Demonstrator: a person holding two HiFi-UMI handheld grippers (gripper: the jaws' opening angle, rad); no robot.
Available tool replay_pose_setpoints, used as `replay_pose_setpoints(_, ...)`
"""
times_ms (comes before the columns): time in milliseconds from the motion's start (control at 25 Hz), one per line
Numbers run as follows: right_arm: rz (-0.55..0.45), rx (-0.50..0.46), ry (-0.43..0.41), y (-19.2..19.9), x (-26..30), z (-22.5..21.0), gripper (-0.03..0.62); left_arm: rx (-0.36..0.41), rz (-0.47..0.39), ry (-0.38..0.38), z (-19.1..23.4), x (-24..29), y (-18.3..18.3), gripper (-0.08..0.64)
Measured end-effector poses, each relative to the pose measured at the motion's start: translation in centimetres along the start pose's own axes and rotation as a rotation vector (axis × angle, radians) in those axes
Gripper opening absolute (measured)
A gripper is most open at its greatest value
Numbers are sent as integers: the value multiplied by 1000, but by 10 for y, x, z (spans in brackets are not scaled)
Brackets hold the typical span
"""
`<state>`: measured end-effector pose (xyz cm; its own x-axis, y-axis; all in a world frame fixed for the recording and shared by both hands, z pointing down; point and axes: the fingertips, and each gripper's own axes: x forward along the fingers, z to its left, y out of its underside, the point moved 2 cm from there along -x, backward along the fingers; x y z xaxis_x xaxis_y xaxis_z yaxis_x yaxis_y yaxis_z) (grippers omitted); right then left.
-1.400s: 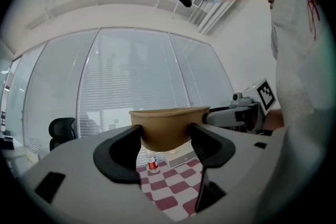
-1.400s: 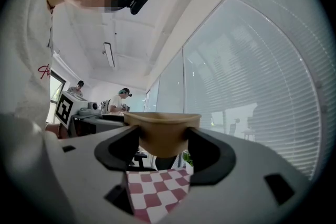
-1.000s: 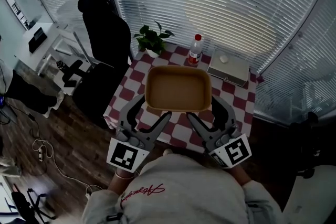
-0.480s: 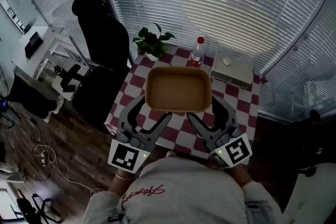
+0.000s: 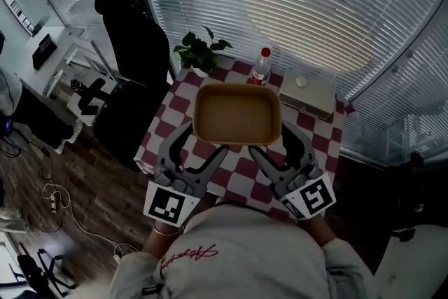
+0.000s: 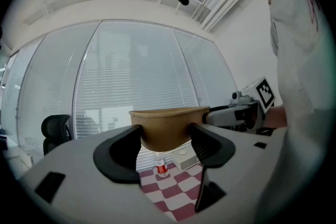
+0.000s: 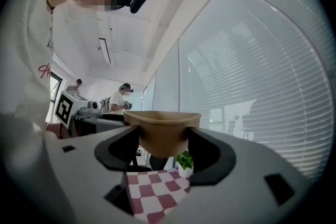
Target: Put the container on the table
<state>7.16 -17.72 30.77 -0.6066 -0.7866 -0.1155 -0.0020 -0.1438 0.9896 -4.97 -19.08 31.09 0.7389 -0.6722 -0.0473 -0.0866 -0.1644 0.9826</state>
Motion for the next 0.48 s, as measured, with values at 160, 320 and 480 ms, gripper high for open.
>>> replay_pose_setpoints(160, 20, -2, -10, 5, 0, -5, 288, 5, 12, -7, -1, 5, 4, 293)
replay_pose_setpoints(320, 31, -8, -20, 13, 0, -9, 288, -7, 26, -15, -3, 8, 11, 293)
replay_pose_setpoints(480, 35, 3, -30, 17, -1, -12, 288, -14, 33, -23, -5, 11, 16, 293)
